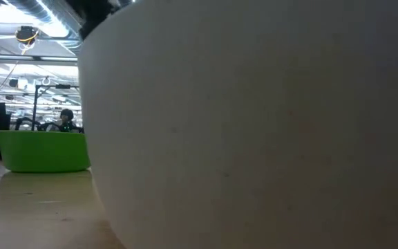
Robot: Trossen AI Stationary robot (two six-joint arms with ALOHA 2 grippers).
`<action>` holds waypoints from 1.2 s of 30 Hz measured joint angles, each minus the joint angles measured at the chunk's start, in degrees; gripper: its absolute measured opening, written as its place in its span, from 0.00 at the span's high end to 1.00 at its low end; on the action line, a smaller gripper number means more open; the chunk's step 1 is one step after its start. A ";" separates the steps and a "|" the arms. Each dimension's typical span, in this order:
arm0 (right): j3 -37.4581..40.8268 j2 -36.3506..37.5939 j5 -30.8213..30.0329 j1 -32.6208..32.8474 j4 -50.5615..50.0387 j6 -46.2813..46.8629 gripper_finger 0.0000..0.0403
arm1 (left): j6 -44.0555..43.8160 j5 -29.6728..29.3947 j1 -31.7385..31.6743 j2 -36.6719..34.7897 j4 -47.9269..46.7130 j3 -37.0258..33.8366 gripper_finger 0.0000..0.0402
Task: Nest bowls inside each other
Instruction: Stack the red bowl on top of the white bowl
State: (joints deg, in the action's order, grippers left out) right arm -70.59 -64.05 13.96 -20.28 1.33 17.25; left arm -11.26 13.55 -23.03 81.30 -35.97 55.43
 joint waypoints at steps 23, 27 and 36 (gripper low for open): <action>-0.02 -8.76 -0.05 -21.59 -15.75 -15.62 0.62 | 3.09 10.76 29.40 6.90 -5.88 27.58 0.99; 0.97 -10.95 0.99 -27.93 -16.52 -17.75 0.63 | 3.85 8.71 31.53 12.32 -5.80 35.69 0.99; 1.51 -10.50 11.92 -37.79 -16.11 -17.48 0.65 | 8.87 10.01 36.45 29.56 -10.70 51.35 0.99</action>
State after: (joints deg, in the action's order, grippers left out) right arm -69.08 -74.55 25.87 -58.08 -14.79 -0.23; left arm -2.39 23.56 13.42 110.86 -46.68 106.78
